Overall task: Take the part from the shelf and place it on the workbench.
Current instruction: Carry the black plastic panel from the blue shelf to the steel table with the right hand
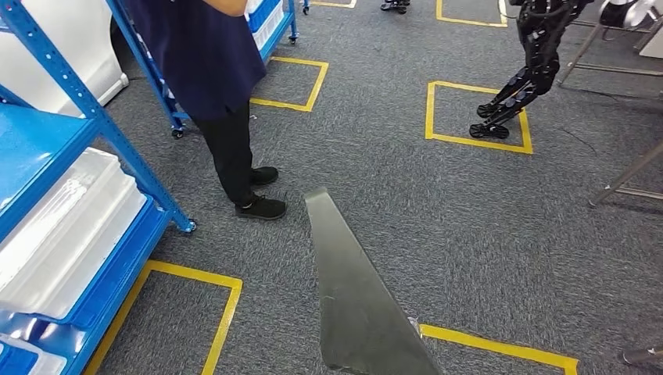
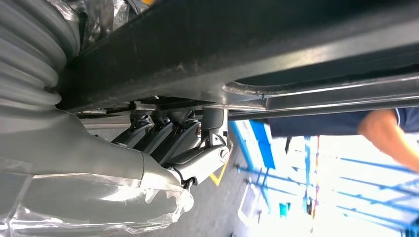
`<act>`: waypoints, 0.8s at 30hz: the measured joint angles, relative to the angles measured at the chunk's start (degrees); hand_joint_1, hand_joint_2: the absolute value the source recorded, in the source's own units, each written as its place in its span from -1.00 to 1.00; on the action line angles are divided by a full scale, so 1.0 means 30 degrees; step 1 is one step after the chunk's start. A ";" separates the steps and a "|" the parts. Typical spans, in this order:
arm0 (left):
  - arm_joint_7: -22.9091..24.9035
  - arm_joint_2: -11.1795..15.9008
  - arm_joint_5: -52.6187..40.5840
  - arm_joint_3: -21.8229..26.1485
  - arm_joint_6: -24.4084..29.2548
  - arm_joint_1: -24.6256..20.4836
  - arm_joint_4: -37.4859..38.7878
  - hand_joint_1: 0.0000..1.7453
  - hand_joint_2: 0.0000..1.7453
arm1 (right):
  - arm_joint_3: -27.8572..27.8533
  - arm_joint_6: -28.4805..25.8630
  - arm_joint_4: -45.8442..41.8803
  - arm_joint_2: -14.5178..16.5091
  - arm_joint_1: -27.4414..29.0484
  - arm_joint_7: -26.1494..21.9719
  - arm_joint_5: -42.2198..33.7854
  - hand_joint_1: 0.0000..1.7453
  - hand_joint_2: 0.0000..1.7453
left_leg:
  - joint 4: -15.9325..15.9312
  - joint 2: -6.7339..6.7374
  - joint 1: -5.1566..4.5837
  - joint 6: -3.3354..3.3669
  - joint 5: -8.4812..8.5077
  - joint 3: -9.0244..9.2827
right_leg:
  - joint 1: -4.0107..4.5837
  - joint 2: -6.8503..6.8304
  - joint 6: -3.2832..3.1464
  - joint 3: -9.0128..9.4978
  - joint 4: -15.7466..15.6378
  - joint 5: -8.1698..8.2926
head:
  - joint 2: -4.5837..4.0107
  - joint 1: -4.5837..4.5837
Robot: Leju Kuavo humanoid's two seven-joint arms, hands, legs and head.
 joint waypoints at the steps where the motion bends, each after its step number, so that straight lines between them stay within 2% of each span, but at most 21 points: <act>1: 0.0000 0.0002 0.0000 0.0004 0.0002 0.0003 0.0000 -1.00 1.00 | 0.0000 0.0000 0.0000 0.0013 -0.0014 0.0004 0.0000 1.00 1.00 | -0.1168 -0.0461 0.0033 0.0054 0.0433 0.0469 | 0.0008 0.0245 0.0079 -0.0065 0.0096 -0.0002 | 0.0000 0.0002; 2: 0.0002 0.0002 0.0000 0.0007 0.0004 -0.0001 0.0000 -1.00 1.00 | 0.0000 0.0002 0.0000 0.0024 -0.0026 0.0007 0.0002 1.00 1.00 | -0.1893 -0.0835 0.0043 0.0109 0.0626 0.0738 | -0.0001 0.0463 0.0193 -0.0156 0.0160 0.0022 | 0.0002 0.0002; 3: 0.0004 0.0002 0.0000 0.0009 0.0002 -0.0018 0.0000 -1.00 1.00 | -0.0004 0.0002 0.0000 0.0031 -0.0024 0.0011 0.0004 1.00 1.00 | -0.2194 -0.1048 0.0024 0.0175 0.0610 0.0833 | -0.0020 0.0675 0.0328 -0.0260 0.0187 0.0070 | 0.0003 0.0002; 5: 0.0005 -0.0006 0.0000 0.0009 0.0007 -0.0074 0.0000 -1.00 1.00 | -0.0015 -0.0002 0.0002 0.0029 0.0020 0.0018 0.0007 1.00 1.00 | -0.2319 -0.0670 0.0004 0.0378 0.0715 0.0868 | -0.0081 0.0996 0.0589 -0.0419 0.0169 0.0189 | 0.0002 -0.0002; 6: 0.0000 -0.0011 -0.0002 0.0009 0.0009 -0.0090 0.0000 -1.00 1.00 | -0.0022 -0.0006 0.0000 0.0027 0.0048 0.0020 0.0009 1.00 1.00 | -0.2408 -0.0418 0.0022 0.0523 0.0802 0.0902 | -0.0060 0.0769 0.0675 -0.0519 0.0305 0.0095 | 0.0002 0.0007; 7: -0.0009 -0.0016 -0.0005 0.0009 0.0015 -0.0086 0.0000 -1.00 1.00 | -0.0026 -0.0009 0.0000 0.0027 0.0050 0.0022 0.0016 1.00 1.00 | -0.2504 -0.0147 0.0049 0.0666 0.0892 0.0918 | -0.0022 0.0321 0.0744 -0.0735 0.0732 -0.0203 | 0.0002 0.0018; 9: -0.0025 -0.0020 -0.0037 0.0009 0.0018 -0.0045 0.0000 -1.00 1.00 | -0.0027 -0.0017 -0.0002 0.0025 0.0013 0.0046 0.0047 1.00 1.00 | -0.2601 0.0407 0.0008 0.0841 0.0967 0.0897 | 0.0014 -0.0858 0.0845 -0.1629 0.2680 -0.1366 | 0.0002 0.0040; 10: -0.0026 -0.0020 -0.0060 0.0009 0.0020 -0.0019 0.0000 -1.00 1.00 | -0.0029 -0.0026 0.0002 0.0025 -0.0005 0.0069 0.0064 1.00 1.00 | -0.2596 0.0699 -0.0034 0.0871 0.0962 0.0877 | -0.0019 -0.1173 0.0899 -0.2205 0.3939 -0.1962 | 0.0000 0.0044; 11: -0.0020 -0.0020 -0.0084 0.0009 0.0020 0.0002 0.0000 -1.00 1.00 | -0.0031 -0.0046 0.0005 0.0024 -0.0003 0.0106 0.0075 1.00 1.00 | -0.2590 0.1003 -0.0069 0.0879 0.0946 0.0865 | -0.0067 -0.1334 0.0947 -0.2639 0.4915 -0.2307 | -0.0002 0.0046; 12: -0.0015 -0.0020 -0.0104 0.0009 0.0020 0.0005 0.0000 -1.00 1.00 | -0.0033 -0.0066 0.0009 0.0024 0.0010 0.0139 0.0080 1.00 1.00 | -0.2585 0.1296 -0.0085 0.0874 0.0925 0.0867 | -0.0110 -0.1421 0.0981 -0.2766 0.5278 -0.2296 | 0.0000 0.0044; 13: -0.0011 -0.0022 -0.0111 0.0009 0.0020 -0.0009 0.0000 -1.00 1.00 | -0.0035 -0.0086 0.0013 0.0024 0.0020 0.0162 0.0080 1.00 1.00 | -0.2581 0.1566 -0.0089 0.0853 0.0897 0.0886 | -0.0143 -0.1512 0.1000 -0.2518 0.4909 -0.1943 | 0.0000 0.0046; 14: -0.0009 -0.0029 -0.0115 0.0009 0.0020 -0.0029 0.0000 -1.00 1.00 | -0.0035 -0.0100 0.0013 0.0024 0.0026 0.0181 0.0082 1.00 1.00 | -0.2580 0.1805 -0.0088 0.0818 0.0856 0.0932 | -0.0165 -0.1679 0.0994 -0.1896 0.3831 -0.1346 | 0.0000 0.0046; 16: -0.0009 -0.0049 -0.0117 0.0009 0.0022 -0.0054 0.0000 -1.00 1.00 | -0.0037 -0.0108 0.0007 0.0024 0.0006 0.0208 0.0106 1.00 1.00 | -0.2554 0.2205 -0.0136 0.0683 0.0738 0.1055 | -0.0077 -0.2475 0.0889 -0.0479 0.1243 -0.0468 | -0.0002 0.0042; 17: -0.0011 -0.0058 -0.0118 0.0009 0.0026 -0.0061 0.0000 -1.00 1.00 | -0.0038 -0.0119 0.0004 0.0025 -0.0007 0.0224 0.0122 1.00 1.00 | -0.2539 0.2376 -0.0174 0.0594 0.0683 0.1111 | 0.0013 -0.2753 0.0798 -0.0061 0.0439 -0.0302 | -0.0002 0.0042; 18: -0.0013 -0.0064 -0.0120 0.0009 0.0031 -0.0078 0.0000 -1.00 1.00 | -0.0044 -0.0128 0.0002 0.0027 -0.0014 0.0241 0.0137 1.00 1.00 | -0.2531 0.2541 -0.0215 0.0501 0.0639 0.1154 | 0.0110 -0.2902 0.0707 0.0089 0.0091 -0.0317 | -0.0002 0.0039; 19: -0.0015 -0.0077 -0.0124 0.0009 0.0038 -0.0104 0.0000 -1.00 1.00 | -0.0057 -0.0139 0.0000 0.0029 -0.0010 0.0253 0.0144 1.00 1.00 | -0.2534 0.2721 -0.0248 0.0407 0.0608 0.1193 | 0.0197 -0.2748 0.0610 0.0064 0.0061 -0.0318 | -0.0002 0.0039; 20: -0.0016 -0.0089 -0.0129 0.0009 0.0047 -0.0135 0.0000 -1.00 1.00 | -0.0073 -0.0146 -0.0002 0.0031 0.0001 0.0259 0.0146 1.00 1.00 | -0.2537 0.2840 -0.0229 0.0317 0.0558 0.1226 | 0.0168 -0.2509 0.0502 0.0050 0.0016 -0.0281 | 0.0000 0.0040; 21: -0.0020 -0.0102 -0.0133 0.0009 0.0055 -0.0161 0.0000 -1.00 1.00 | -0.0091 -0.0142 -0.0006 0.0033 0.0016 0.0262 0.0146 1.00 1.00 | -0.2414 0.2651 -0.0191 0.0219 0.0410 0.1208 | 0.0127 -0.2305 0.0395 0.0057 -0.0060 -0.0232 | 0.0002 0.0037; 22: -0.0026 -0.0113 -0.0138 0.0009 0.0060 -0.0167 0.0000 -1.00 1.00 | -0.0108 -0.0137 -0.0007 0.0038 0.0013 0.0264 0.0146 1.00 1.00 | -0.1999 0.2226 -0.0144 0.0132 0.0085 0.1053 | 0.0073 -0.2092 0.0266 0.0069 -0.0138 -0.0178 | 0.0002 0.0036; 24: -0.0033 -0.0115 -0.0144 0.0009 0.0064 -0.0139 0.0000 -1.00 1.00 | -0.0120 -0.0106 -0.0009 0.0064 -0.0015 0.0266 0.0146 1.00 1.00 | -0.0056 0.1109 -0.0065 0.0016 -0.1054 0.0178 | 0.0010 -0.1687 0.0077 0.0083 -0.0221 -0.0107 | 0.0000 0.0031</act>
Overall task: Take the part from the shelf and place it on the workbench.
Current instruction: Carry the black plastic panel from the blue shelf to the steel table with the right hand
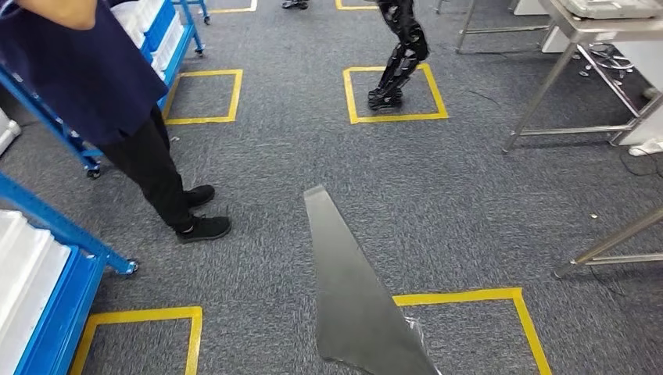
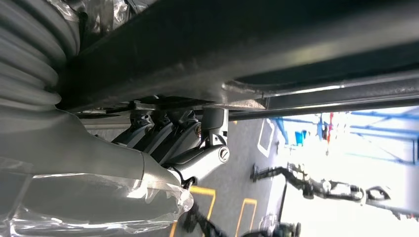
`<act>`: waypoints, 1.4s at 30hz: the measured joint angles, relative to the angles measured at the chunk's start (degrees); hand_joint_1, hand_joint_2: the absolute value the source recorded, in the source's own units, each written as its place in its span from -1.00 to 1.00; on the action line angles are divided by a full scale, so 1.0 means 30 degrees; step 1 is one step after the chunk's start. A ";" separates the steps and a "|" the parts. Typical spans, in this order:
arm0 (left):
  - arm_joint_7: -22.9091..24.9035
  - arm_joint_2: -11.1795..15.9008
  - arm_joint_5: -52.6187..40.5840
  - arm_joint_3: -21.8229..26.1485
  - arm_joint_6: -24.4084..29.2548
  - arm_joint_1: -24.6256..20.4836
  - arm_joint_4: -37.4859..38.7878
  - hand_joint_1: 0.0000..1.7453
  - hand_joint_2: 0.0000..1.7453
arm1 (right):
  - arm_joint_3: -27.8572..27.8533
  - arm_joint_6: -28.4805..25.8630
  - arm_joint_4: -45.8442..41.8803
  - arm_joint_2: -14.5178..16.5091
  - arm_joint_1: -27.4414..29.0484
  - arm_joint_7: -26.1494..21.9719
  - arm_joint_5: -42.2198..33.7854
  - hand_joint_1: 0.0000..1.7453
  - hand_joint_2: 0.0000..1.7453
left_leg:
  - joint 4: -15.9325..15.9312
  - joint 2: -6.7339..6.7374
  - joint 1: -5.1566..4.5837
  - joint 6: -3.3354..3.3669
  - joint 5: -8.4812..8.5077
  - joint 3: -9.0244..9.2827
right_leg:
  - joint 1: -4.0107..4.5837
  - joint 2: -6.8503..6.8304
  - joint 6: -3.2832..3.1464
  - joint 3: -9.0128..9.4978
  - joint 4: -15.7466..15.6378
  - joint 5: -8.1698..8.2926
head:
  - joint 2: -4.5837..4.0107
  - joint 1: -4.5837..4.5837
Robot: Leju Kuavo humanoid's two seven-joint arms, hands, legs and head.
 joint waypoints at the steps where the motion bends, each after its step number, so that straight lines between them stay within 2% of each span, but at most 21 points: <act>1: 0.0007 -0.0004 -0.0002 0.0000 0.0000 0.0027 0.0000 -1.00 1.00 | -0.0004 0.0011 0.0004 0.0011 -0.0017 0.0009 0.0000 1.00 1.00 | 0.1327 -0.0294 0.0007 -0.0024 -0.0602 -0.0637 | 0.0014 0.0228 -0.0054 -0.0011 0.0008 0.0007 | -0.0002 0.0000; 3: 0.0057 -0.0018 -0.0017 0.0000 -0.0004 0.0083 0.0000 -1.00 1.00 | -0.0015 0.0016 0.0007 0.0018 -0.0021 0.0089 0.0002 1.00 1.00 | 0.3015 -0.0436 0.0006 -0.0031 -0.0933 -0.1529 | 0.0054 0.0784 -0.0081 -0.0001 0.0043 0.0011 | -0.0002 0.0002; 4: 0.0088 -0.0026 -0.0024 0.0000 -0.0005 0.0100 0.0000 -1.00 1.00 | -0.0022 0.0015 0.0009 0.0018 -0.0022 0.0161 0.0013 1.00 1.00 | 0.2850 -0.0469 0.0006 -0.0004 -0.0522 -0.1520 | 0.0066 0.1080 -0.0079 0.0022 0.0070 0.0010 | 0.0000 0.0002; 7: 0.0149 -0.0026 -0.0042 0.0000 -0.0007 0.0103 0.0000 -1.00 1.00 | -0.0033 0.0000 0.0009 0.0049 -0.0042 0.0319 0.0078 1.00 1.00 | -0.0654 -0.1383 0.0040 0.0159 0.1533 -0.0128 | 0.0058 0.1872 0.0022 0.0055 0.0230 -0.0035 | 0.0002 0.0004; 9: 0.0166 -0.0026 -0.0055 0.0000 -0.0006 0.0070 0.0000 -1.00 1.00 | -0.0045 0.0004 0.0007 0.0095 -0.0065 0.0335 0.0130 1.00 1.00 | -0.1992 -0.2084 0.0040 0.0252 0.1905 0.0395 | 0.0016 0.2297 0.0224 -0.0101 0.0326 -0.0011 | 0.0003 0.0004; 11: 0.0175 -0.0033 -0.0058 0.0000 0.0000 0.0011 0.0000 -1.00 1.00 | -0.0060 -0.0007 0.0006 0.0120 -0.0046 0.0342 0.0173 1.00 1.00 | -0.2173 -0.1907 0.0023 0.0398 0.1918 0.0468 | -0.0037 0.2712 0.0492 -0.0260 0.0291 0.0110 | 0.0002 0.0002; 12: 0.0177 -0.0040 -0.0058 0.0000 0.0005 -0.0006 -0.0002 -1.00 1.00 | -0.0064 -0.0024 0.0004 0.0124 -0.0013 0.0342 0.0193 1.00 1.00 | -0.2283 -0.1671 0.0040 0.0523 0.1993 0.0501 | -0.0022 0.2572 0.0588 -0.0322 0.0348 0.0080 | 0.0000 0.0009; 14: 0.0173 -0.0055 -0.0058 0.0000 0.0016 0.0014 -0.0005 -1.00 1.00 | -0.0067 -0.0038 -0.0006 0.0126 -0.0022 0.0343 0.0220 1.00 1.00 | -0.2502 -0.1131 0.0102 0.0781 0.2145 0.0544 | 0.0070 0.1563 0.0722 -0.0803 0.1308 -0.0566 | -0.0002 0.0051; 16: 0.0171 -0.0058 -0.0060 0.0000 0.0022 0.0065 -0.0007 -1.00 1.00 | -0.0067 -0.0031 -0.0011 0.0127 -0.0064 0.0344 0.0233 1.00 1.00 | -0.2550 -0.0566 0.0046 0.0908 0.2171 0.0521 | 0.0037 0.0528 0.0833 -0.1876 0.3589 -0.1808 | 0.0000 0.0082; 18: 0.0175 -0.0058 -0.0060 0.0000 0.0022 0.0107 -0.0007 -1.00 1.00 | -0.0071 -0.0029 0.0000 0.0124 -0.0055 0.0350 0.0233 1.00 1.00 | -0.2542 0.0013 0.0005 0.0922 0.2132 0.0504 | -0.0079 0.0302 0.0952 -0.2720 0.5391 -0.2387 | 0.0000 0.0082; 20: 0.0175 -0.0062 -0.0067 0.0000 0.0022 0.0089 -0.0007 -1.00 1.00 | -0.0075 -0.0027 0.0009 0.0124 -0.0034 0.0353 0.0244 1.00 1.00 | -0.2534 0.0539 0.0000 0.0871 0.2061 0.0566 | -0.0166 0.0088 0.1005 -0.2179 0.4501 -0.1590 | 0.0000 0.0082; 22: 0.0164 -0.0073 -0.0111 0.0000 0.0022 0.0066 -0.0007 -1.00 1.00 | -0.0075 -0.0007 0.0009 0.0127 -0.0050 0.0355 0.0277 1.00 1.00 | -0.2521 0.0962 -0.0044 0.0736 0.1938 0.0718 | -0.0093 -0.0739 0.0927 -0.0671 0.1803 -0.0478 | 0.0000 0.0082; 25: 0.0142 -0.0080 -0.0177 0.0000 0.0022 0.0038 -0.0007 -1.00 1.00 | -0.0078 0.0020 -0.0002 0.0127 -0.0084 0.0366 0.0344 1.00 1.00 | -0.2487 0.1489 -0.0170 0.0460 0.1772 0.0876 | 0.0186 -0.1361 0.0645 0.0139 0.0146 -0.0241 | -0.0002 0.0075; 27: 0.0137 -0.0080 -0.0191 -0.0004 0.0022 -0.0028 -0.0007 -1.00 1.00 | -0.0093 0.0022 -0.0018 0.0135 -0.0051 0.0384 0.0386 1.00 1.00 | -0.2446 0.1697 -0.0124 0.0262 0.1631 0.0996 | 0.0143 -0.0862 0.0424 0.0158 0.0025 -0.0163 | -0.0002 0.0078; 29: 0.0133 -0.0077 -0.0199 -0.0007 0.0022 -0.0048 -0.0007 -1.00 1.00 | -0.0107 0.0033 -0.0036 0.0158 -0.0063 0.0406 0.0446 1.00 1.00 | -0.1644 0.0951 -0.0045 0.0071 0.1006 0.0741 | 0.0031 -0.0438 0.0174 0.0288 -0.0175 -0.0052 | 0.0000 0.0076; 32: 0.0129 -0.0077 -0.0199 -0.0009 0.0020 0.0030 -0.0007 -1.00 1.00 | -0.0113 0.0080 -0.0036 0.0197 -0.0104 0.0463 0.0508 1.00 1.00 | 0.1990 -0.0327 0.0000 -0.0039 -0.0690 -0.1018 | 0.0011 0.0246 -0.0024 0.0305 -0.0212 -0.0007 | -0.0002 0.0067; 34: 0.0098 -0.0078 -0.0199 -0.0011 0.0013 0.0095 -0.0007 -1.00 1.00 | -0.0124 0.0095 -0.0020 0.0200 -0.0082 0.0501 0.0523 1.00 1.00 | 0.3007 -0.0452 0.0015 -0.0057 -0.0581 -0.1644 | 0.0011 0.0846 -0.0028 0.0298 -0.0121 -0.0024 | 0.0002 0.0069; 36: 0.0036 -0.0064 -0.0195 -0.0009 0.0009 0.0108 -0.0007 -1.00 1.00 | -0.0138 0.0117 -0.0009 0.0202 -0.0082 0.0514 0.0545 1.00 1.00 | 0.1140 -0.0721 0.0063 -0.0029 0.0861 -0.0946 | -0.0023 0.1441 0.0051 0.0299 0.0039 -0.0085 | 0.0002 0.0067; 38: -0.0002 -0.0044 -0.0191 -0.0009 0.0009 0.0096 -0.0007 -1.00 1.00 | -0.0151 0.0144 -0.0009 0.0211 -0.0101 0.0514 0.0572 1.00 1.00 | -0.1126 -0.1618 0.0142 0.0031 0.1808 -0.0059 | -0.0014 0.1923 0.0223 0.0189 0.0272 -0.0177 | 0.0000 0.0073; 40: -0.0005 -0.0035 -0.0195 -0.0013 0.0013 0.0048 -0.0007 -1.00 1.00 | -0.0166 0.0153 -0.0018 0.0222 -0.0107 0.0514 0.0607 1.00 1.00 | -0.1871 -0.2114 0.0123 0.0153 0.1856 0.0200 | -0.0033 0.2319 0.0462 -0.0006 0.0381 -0.0155 | 0.0000 0.0075; 42: -0.0007 -0.0038 -0.0200 -0.0013 0.0027 -0.0007 -0.0007 -1.00 1.00 | -0.0178 0.0140 -0.0035 0.0228 -0.0071 0.0514 0.0647 1.00 1.00 | -0.2014 -0.1705 0.0103 0.0395 0.1972 0.0251 | -0.0105 0.2570 0.0714 -0.0161 0.0372 -0.0078 | -0.0002 0.0069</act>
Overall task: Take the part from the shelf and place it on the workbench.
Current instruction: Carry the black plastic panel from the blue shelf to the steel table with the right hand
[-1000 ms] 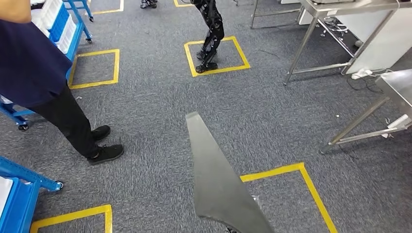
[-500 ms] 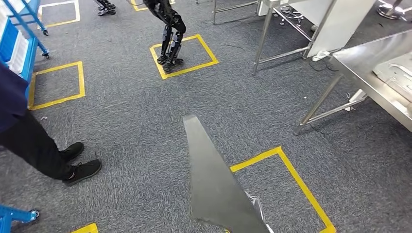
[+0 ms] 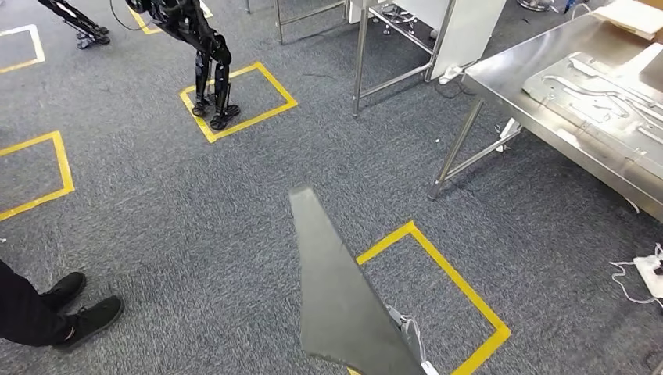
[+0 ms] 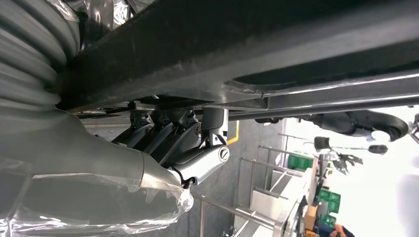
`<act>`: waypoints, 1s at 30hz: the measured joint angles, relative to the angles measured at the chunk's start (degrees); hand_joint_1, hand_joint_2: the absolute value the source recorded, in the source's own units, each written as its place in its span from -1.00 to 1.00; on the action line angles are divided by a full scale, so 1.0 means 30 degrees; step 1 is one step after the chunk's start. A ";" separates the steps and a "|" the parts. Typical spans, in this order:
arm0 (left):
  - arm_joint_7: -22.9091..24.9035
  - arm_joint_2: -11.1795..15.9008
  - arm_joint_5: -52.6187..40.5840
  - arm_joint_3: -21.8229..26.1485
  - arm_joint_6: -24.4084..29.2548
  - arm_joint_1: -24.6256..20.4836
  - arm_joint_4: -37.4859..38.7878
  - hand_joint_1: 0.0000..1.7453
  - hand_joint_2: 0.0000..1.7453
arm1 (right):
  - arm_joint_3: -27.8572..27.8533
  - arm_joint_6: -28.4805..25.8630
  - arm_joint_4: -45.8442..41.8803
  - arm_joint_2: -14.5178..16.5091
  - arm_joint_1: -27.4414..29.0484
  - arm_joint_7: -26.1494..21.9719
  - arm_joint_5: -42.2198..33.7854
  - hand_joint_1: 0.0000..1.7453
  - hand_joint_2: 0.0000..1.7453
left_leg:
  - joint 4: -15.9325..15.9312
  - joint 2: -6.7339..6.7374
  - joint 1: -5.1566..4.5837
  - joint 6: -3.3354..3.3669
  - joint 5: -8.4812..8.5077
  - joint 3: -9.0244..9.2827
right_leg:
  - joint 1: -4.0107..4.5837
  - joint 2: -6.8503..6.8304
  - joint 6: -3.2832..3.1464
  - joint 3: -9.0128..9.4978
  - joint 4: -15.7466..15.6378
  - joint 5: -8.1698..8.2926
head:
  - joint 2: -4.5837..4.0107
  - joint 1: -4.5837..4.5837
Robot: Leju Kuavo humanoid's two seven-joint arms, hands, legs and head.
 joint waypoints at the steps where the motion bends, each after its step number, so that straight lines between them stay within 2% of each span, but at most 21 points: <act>1: -0.0007 -0.0004 -0.0002 0.0002 0.0009 -0.0010 0.0000 -1.00 1.00 | -0.0004 -0.0009 -0.0009 0.0002 0.0013 -0.0002 0.0015 1.00 1.00 | -0.0106 0.0236 0.0024 0.0154 0.0086 0.0043 | 0.0011 -0.0263 0.0100 -0.0119 0.0177 -0.0131 | 0.0000 0.0026; 2: -0.0015 -0.0009 -0.0004 0.0002 0.0016 0.0000 0.0000 -1.00 1.00 | -0.0005 -0.0009 -0.0015 0.0002 0.0000 -0.0002 0.0024 1.00 1.00 | -0.0221 0.0500 0.0056 0.0292 0.0160 0.0063 | 0.0030 -0.0738 0.0182 -0.0390 0.0694 -0.0476 | 0.0000 0.0053; 4: -0.0027 -0.0013 -0.0005 0.0002 0.0024 0.0048 0.0000 -1.00 1.00 | -0.0005 -0.0009 -0.0016 0.0002 -0.0046 -0.0002 0.0035 1.00 1.00 | -0.0327 0.1011 0.0044 0.0446 0.0211 0.0069 | 0.0056 -0.1859 0.0313 -0.1411 0.2776 -0.1626 | 0.0000 0.0111; 6: -0.0027 -0.0013 -0.0005 0.0004 0.0025 0.0104 0.0000 -1.00 1.00 | -0.0006 -0.0009 -0.0009 0.0002 -0.0044 0.0004 0.0038 1.00 1.00 | -0.0316 0.1560 0.0007 0.0468 0.0174 0.0054 | 0.0010 -0.2255 0.0410 -0.2445 0.4850 -0.2371 | 0.0000 0.0115; 7: -0.0027 -0.0013 -0.0005 0.0005 0.0025 0.0109 0.0000 -1.00 1.00 | -0.0006 -0.0009 -0.0007 0.0002 -0.0026 0.0007 0.0038 1.00 1.00 | -0.0311 0.1828 -0.0001 0.0461 0.0142 0.0069 | -0.0010 -0.2329 0.0427 -0.2536 0.5057 -0.2241 | 0.0000 0.0111; 8: -0.0027 -0.0013 -0.0007 0.0004 0.0025 0.0097 0.0000 -1.00 1.00 | -0.0005 -0.0009 -0.0007 0.0002 -0.0014 0.0013 0.0038 1.00 1.00 | -0.0309 0.2073 -0.0003 0.0440 0.0103 0.0105 | -0.0023 -0.2418 0.0415 -0.2223 0.4490 -0.1767 | 0.0002 0.0113; 9: -0.0027 -0.0014 -0.0013 0.0002 0.0024 0.0078 0.0000 -1.00 1.00 | -0.0005 -0.0009 -0.0007 0.0002 -0.0008 0.0016 0.0038 1.00 1.00 | -0.0309 0.2292 -0.0005 0.0406 0.0056 0.0171 | -0.0017 -0.2619 0.0363 -0.1567 0.3307 -0.1097 | 0.0002 0.0113; 11: -0.0027 -0.0025 -0.0027 -0.0002 0.0022 0.0056 0.0000 -1.00 1.00 | -0.0005 -0.0009 -0.0007 0.0002 -0.0024 0.0029 0.0038 1.00 1.00 | -0.0294 0.2665 -0.0050 0.0264 -0.0072 0.0328 | 0.0157 -0.3567 0.0145 -0.0178 0.0745 -0.0199 | 0.0004 0.0113; 13: -0.0022 -0.0035 -0.0040 -0.0002 0.0013 0.0046 0.0000 -1.00 1.00 | -0.0007 -0.0009 -0.0007 0.0002 -0.0024 0.0038 0.0038 1.00 1.00 | -0.0290 0.3027 -0.0115 0.0086 -0.0183 0.0441 | 0.0374 -0.4026 -0.0078 0.0283 -0.0245 -0.0089 | 0.0004 0.0107; 15: 0.0000 -0.0038 -0.0053 -0.0004 0.0000 0.0021 0.0000 -1.00 1.00 | -0.0016 -0.0009 -0.0007 0.0006 0.0016 0.0044 0.0042 1.00 1.00 | -0.0338 0.3355 -0.0137 -0.0105 -0.0274 0.0556 | 0.0357 -0.3521 -0.0268 0.0261 -0.0344 -0.0019 | 0.0002 0.0106; 16: 0.0015 -0.0038 -0.0060 -0.0006 -0.0004 0.0012 0.0000 -1.00 1.00 | -0.0020 -0.0009 -0.0007 0.0015 0.0035 0.0049 0.0051 1.00 1.00 | -0.0243 0.3162 -0.0119 -0.0209 -0.0404 0.0578 | 0.0288 -0.3299 -0.0369 0.0305 -0.0448 0.0040 | 0.0002 0.0104; 17: 0.0031 -0.0038 -0.0062 -0.0007 -0.0006 0.0006 0.0000 -1.00 1.00 | -0.0020 -0.0009 -0.0007 0.0033 0.0034 0.0064 0.0060 1.00 1.00 | 0.0198 0.2725 -0.0094 -0.0304 -0.0736 0.0426 | 0.0206 -0.3071 -0.0492 0.0353 -0.0554 0.0113 | 0.0002 0.0099; 19: 0.0058 -0.0036 -0.0064 -0.0009 -0.0006 0.0015 0.0000 -1.00 1.00 | -0.0019 -0.0009 0.0004 0.0078 0.0020 0.0106 0.0075 1.00 1.00 | 0.2246 0.1637 -0.0041 -0.0442 -0.1876 -0.0500 | 0.0123 -0.2640 -0.0666 0.0390 -0.0648 0.0189 | 0.0002 0.0093; 20: 0.0075 -0.0038 -0.0071 -0.0009 -0.0006 0.0035 0.0000 -1.00 1.00 | -0.0018 -0.0009 0.0022 0.0093 0.0017 0.0124 0.0075 1.00 1.00 | 0.3603 0.1366 -0.0034 -0.0486 -0.2455 -0.1178 | 0.0122 -0.2389 -0.0717 0.0373 -0.0630 0.0195 | 0.0000 0.0091; 21: 0.0089 -0.0040 -0.0084 -0.0009 -0.0006 0.0062 0.0000 -1.00 1.00 | -0.0020 -0.0009 0.0049 0.0100 0.0028 0.0131 0.0075 1.00 1.00 | 0.4648 0.1287 -0.0034 -0.0520 -0.2740 -0.1736 | 0.0130 -0.2120 -0.0734 0.0365 -0.0601 0.0190 | 0.0000 0.0093; 22: 0.0104 -0.0042 -0.0096 -0.0009 -0.0004 0.0091 0.0000 -1.00 1.00 | -0.0020 -0.0009 0.0080 0.0102 0.0042 0.0133 0.0075 1.00 1.00 | 0.5085 0.1264 -0.0033 -0.0534 -0.2629 -0.2031 | 0.0135 -0.1822 -0.0734 0.0363 -0.0552 0.0177 | 0.0000 0.0093; 23: 0.0116 -0.0042 -0.0111 -0.0009 0.0003 0.0108 0.0000 -1.00 1.00 | -0.0020 -0.0009 0.0104 0.0102 0.0051 0.0135 0.0075 1.00 1.00 | 0.4745 0.1229 -0.0032 -0.0524 -0.2120 -0.1975 | 0.0132 -0.1518 -0.0713 0.0363 -0.0485 0.0154 | 0.0000 0.0091; 24: 0.0124 -0.0042 -0.0118 -0.0009 0.0013 0.0116 0.0000 -1.00 1.00 | -0.0020 -0.0009 0.0118 0.0104 0.0057 0.0137 0.0075 1.00 1.00 | 0.3706 0.1084 -0.0026 -0.0487 -0.1339 -0.1597 | 0.0121 -0.1226 -0.0676 0.0366 -0.0399 0.0116 | 0.0000 0.0091; 26: 0.0126 -0.0036 -0.0122 -0.0009 0.0033 0.0117 0.0000 -1.00 1.00 | -0.0020 -0.0009 0.0129 0.0104 0.0047 0.0137 0.0075 1.00 1.00 | 0.1241 0.0279 0.0017 -0.0346 -0.0178 -0.0633 | 0.0112 -0.0730 -0.0543 0.0299 -0.0184 0.0016 | 0.0000 0.0097; 28: 0.0126 -0.0029 -0.0137 -0.0013 0.0047 0.0088 0.0000 -1.00 1.00 | -0.0020 -0.0009 0.0142 0.0104 0.0043 0.0133 0.0075 1.00 1.00 | 0.0161 -0.0261 0.0001 -0.0187 0.0027 -0.0213 | 0.0091 -0.0339 -0.0333 0.0149 -0.0065 0.0000 | 0.0000 0.0097; 30: 0.0125 -0.0042 -0.0153 -0.0017 0.0062 0.0034 0.0000 -1.00 1.00 | -0.0024 -0.0014 0.0151 0.0104 0.0073 0.0131 0.0075 1.00 1.00 | 0.0035 0.0052 -0.0010 0.0008 0.0071 -0.0151 | 0.0066 0.0026 -0.0089 0.0025 -0.0086 0.0075 | 0.0000 0.0093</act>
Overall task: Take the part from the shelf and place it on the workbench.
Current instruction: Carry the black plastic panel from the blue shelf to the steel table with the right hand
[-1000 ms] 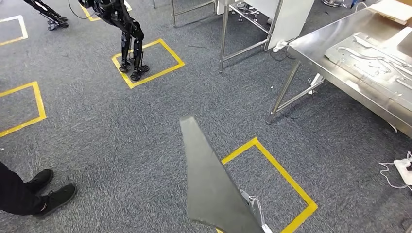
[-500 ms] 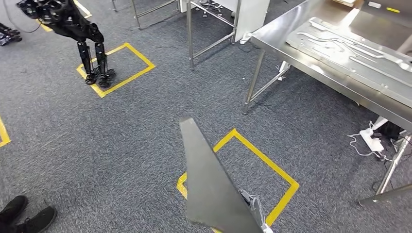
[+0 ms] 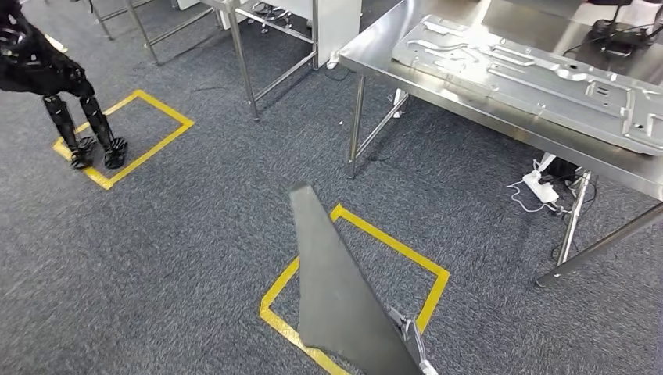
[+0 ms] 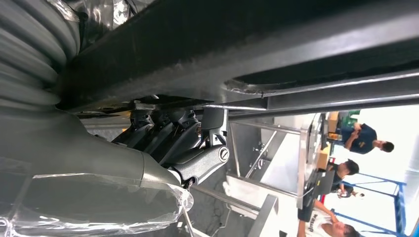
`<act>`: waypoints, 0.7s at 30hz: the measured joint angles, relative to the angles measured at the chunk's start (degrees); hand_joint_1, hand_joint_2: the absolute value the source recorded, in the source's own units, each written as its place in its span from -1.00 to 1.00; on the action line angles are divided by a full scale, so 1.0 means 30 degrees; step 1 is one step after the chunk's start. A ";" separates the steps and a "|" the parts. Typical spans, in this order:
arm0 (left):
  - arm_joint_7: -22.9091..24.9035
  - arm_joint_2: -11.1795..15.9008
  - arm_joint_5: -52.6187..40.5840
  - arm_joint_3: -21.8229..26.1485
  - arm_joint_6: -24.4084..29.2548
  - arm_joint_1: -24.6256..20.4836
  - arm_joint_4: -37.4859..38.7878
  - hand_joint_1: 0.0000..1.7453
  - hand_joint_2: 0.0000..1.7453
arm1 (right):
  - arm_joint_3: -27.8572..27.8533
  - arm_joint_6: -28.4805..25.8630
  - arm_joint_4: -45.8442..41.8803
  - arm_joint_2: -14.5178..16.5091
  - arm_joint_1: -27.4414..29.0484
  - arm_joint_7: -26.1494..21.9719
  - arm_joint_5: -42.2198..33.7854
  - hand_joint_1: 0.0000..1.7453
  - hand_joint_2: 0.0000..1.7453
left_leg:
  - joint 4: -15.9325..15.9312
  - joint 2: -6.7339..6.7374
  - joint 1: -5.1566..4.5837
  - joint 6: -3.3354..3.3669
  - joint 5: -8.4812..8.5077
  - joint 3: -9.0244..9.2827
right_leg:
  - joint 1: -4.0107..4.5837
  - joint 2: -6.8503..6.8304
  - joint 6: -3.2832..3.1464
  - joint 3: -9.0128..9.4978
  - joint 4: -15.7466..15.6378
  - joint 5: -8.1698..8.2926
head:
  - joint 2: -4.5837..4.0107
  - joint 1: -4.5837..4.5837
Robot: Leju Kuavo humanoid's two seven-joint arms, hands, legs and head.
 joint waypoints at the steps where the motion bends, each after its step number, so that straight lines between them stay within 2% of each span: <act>1: -0.0002 -0.0016 -0.0004 0.0000 0.0004 -0.0021 -0.0002 -1.00 1.00 | -0.0002 -0.0005 0.0000 0.0000 0.0031 0.0000 0.0000 1.00 1.00 | -0.0095 0.0228 0.0034 0.0138 0.0064 0.0043 | 0.0015 -0.0130 0.0098 -0.0061 0.0079 -0.0056 | 0.0002 0.0005; 2: -0.0009 -0.0038 -0.0007 0.0000 0.0005 -0.0026 -0.0004 -1.00 1.00 | -0.0004 -0.0011 -0.0002 0.0000 0.0040 -0.0002 0.0000 1.00 1.00 | -0.0204 0.0460 0.0082 0.0282 0.0138 0.0079 | 0.0038 -0.0514 0.0184 -0.0233 0.0412 -0.0294 | 0.0002 0.0025; 3: -0.0024 -0.0060 -0.0011 0.0000 -0.0004 -0.0015 -0.0005 -1.00 1.00 | -0.0004 -0.0015 -0.0002 0.0000 0.0033 -0.0002 0.0000 1.00 1.00 | -0.0299 0.0712 0.0124 0.0405 0.0194 0.0093 | 0.0046 -0.1063 0.0264 -0.0597 0.1175 -0.0770 | 0.0002 0.0046; 4: -0.0044 -0.0067 -0.0013 0.0000 -0.0026 0.0007 -0.0007 -1.00 1.00 | -0.0004 -0.0018 -0.0002 0.0000 0.0026 -0.0002 0.0000 1.00 1.00 | -0.0331 0.0955 0.0096 0.0480 0.0206 0.0096 | 0.0032 -0.1674 0.0339 -0.1126 0.2266 -0.1384 | 0.0002 0.0064; 5: -0.0071 -0.0073 -0.0013 0.0000 -0.0060 0.0040 -0.0007 -1.00 1.00 | -0.0004 -0.0020 0.0000 0.0000 0.0010 -0.0002 0.0000 1.00 1.00 | -0.0339 0.1214 0.0079 0.0522 0.0199 0.0087 | -0.0013 -0.2044 0.0417 -0.1756 0.3534 -0.1992 | 0.0000 0.0080; 6: -0.0095 -0.0073 -0.0013 0.0000 -0.0102 0.0073 -0.0007 -1.00 1.00 | -0.0004 -0.0022 0.0004 -0.0002 0.0015 0.0000 0.0000 1.00 1.00 | -0.0333 0.1483 0.0063 0.0523 0.0178 0.0079 | -0.0071 -0.2225 0.0491 -0.2300 0.4621 -0.2386 | 0.0000 0.0080; 7: -0.0111 -0.0073 -0.0013 0.0000 -0.0140 0.0092 -0.0007 -1.00 1.00 | -0.0004 -0.0024 0.0007 -0.0004 0.0031 0.0002 0.0000 1.00 1.00 | -0.0327 0.1732 0.0059 0.0514 0.0149 0.0089 | -0.0127 -0.2312 0.0550 -0.2568 0.5152 -0.2431 | 0.0000 0.0080; 8: -0.0124 -0.0073 -0.0013 0.0000 -0.0171 0.0089 -0.0007 -1.00 1.00 | -0.0004 -0.0024 0.0011 -0.0005 0.0045 0.0004 0.0000 1.00 1.00 | -0.0323 0.1976 0.0061 0.0486 0.0110 0.0120 | -0.0179 -0.2394 0.0592 -0.2456 0.4943 -0.2100 | 0.0000 0.0082; 9: -0.0129 -0.0082 -0.0013 0.0000 -0.0193 0.0076 -0.0007 -1.00 1.00 | -0.0004 -0.0024 0.0015 -0.0007 0.0052 0.0005 0.0000 1.00 1.00 | -0.0318 0.2195 0.0064 0.0442 0.0060 0.0178 | -0.0219 -0.2523 0.0608 -0.1967 0.4025 -0.1499 | 0.0002 0.0080; 11: -0.0144 -0.0104 -0.0013 0.0000 -0.0217 0.0049 -0.0007 -1.00 1.00 | -0.0004 -0.0024 0.0018 -0.0007 0.0042 0.0013 0.0000 1.00 1.00 | -0.0306 0.2590 0.0023 0.0277 -0.0076 0.0356 | -0.0189 -0.3202 0.0528 -0.0509 0.1327 -0.0355 | 0.0002 0.0079; 12: -0.0149 -0.0113 -0.0013 0.0000 -0.0220 0.0045 -0.0007 -1.00 1.00 | -0.0004 -0.0024 0.0015 -0.0005 0.0028 0.0016 0.0000 1.00 1.00 | -0.0310 0.2748 -0.0011 0.0169 -0.0142 0.0435 | -0.0122 -0.3503 0.0448 -0.0023 0.0404 -0.0095 | 0.0002 0.0080; 13: -0.0151 -0.0113 -0.0013 0.0000 -0.0220 0.0027 -0.0007 -1.00 1.00 | -0.0004 -0.0024 0.0013 -0.0003 0.0014 0.0022 0.0000 1.00 1.00 | -0.0316 0.2907 -0.0047 0.0053 -0.0192 0.0507 | -0.0046 -0.3685 0.0355 0.0204 -0.0074 -0.0032 | 0.0000 0.0078; 14: -0.0142 -0.0113 -0.0013 0.0000 -0.0220 0.0006 -0.0007 -1.00 1.00 | -0.0004 -0.0025 0.0011 -0.0002 0.0005 0.0033 0.0000 1.00 1.00 | -0.0351 0.3065 -0.0080 -0.0055 -0.0221 0.0570 | 0.0031 -0.3661 0.0260 0.0201 -0.0128 -0.0086 | 0.0002 0.0075; 15: -0.0129 -0.0113 -0.0013 0.0000 -0.0220 -0.0022 -0.0007 -1.00 1.00 | -0.0004 -0.0029 0.0007 0.0000 0.0001 0.0040 -0.0002 1.00 1.00 | -0.0392 0.3237 -0.0070 -0.0166 -0.0248 0.0649 | 0.0034 -0.3434 0.0157 0.0188 -0.0180 -0.0055 | 0.0002 0.0077; 16: -0.0104 -0.0113 -0.0013 0.0000 -0.0220 -0.0050 -0.0007 -1.00 1.00 | -0.0002 -0.0035 0.0011 0.0006 0.0009 0.0047 -0.0002 1.00 1.00 | -0.0353 0.3198 -0.0038 -0.0278 -0.0332 0.0705 | -0.0007 -0.3246 0.0041 0.0212 -0.0252 -0.0015 | 0.0002 0.0069; 18: -0.0042 -0.0111 -0.0013 0.0000 -0.0219 -0.0057 -0.0007 -1.00 1.00 | 0.0015 -0.0066 0.0028 0.0031 -0.0024 0.0060 0.0042 1.00 1.00 | 0.0526 0.2426 0.0029 -0.0436 -0.0985 0.0370 | -0.0116 -0.2936 -0.0236 0.0290 -0.0413 0.0070 | 0.0002 0.0060; 20: 0.0018 -0.0109 -0.0013 0.0000 -0.0235 -0.0018 -0.0007 -1.00 1.00 | 0.0035 -0.0177 0.0078 0.0076 -0.0090 0.0078 0.0186 1.00 1.00 | 0.2846 0.1464 0.0061 -0.0497 -0.2175 -0.0785 | -0.0121 -0.2696 -0.0436 0.0300 -0.0445 0.0075 | 0.0002 0.0057; 21: 0.0040 -0.0109 -0.0013 0.0000 -0.0251 0.0013 -0.0007 -1.00 1.00 | 0.0044 -0.0246 0.0120 0.0095 -0.0111 0.0091 0.0262 1.00 1.00 | 0.4087 0.1291 0.0060 -0.0511 -0.2619 -0.1440 | -0.0088 -0.2559 -0.0490 0.0293 -0.0418 0.0055 | 0.0004 0.0057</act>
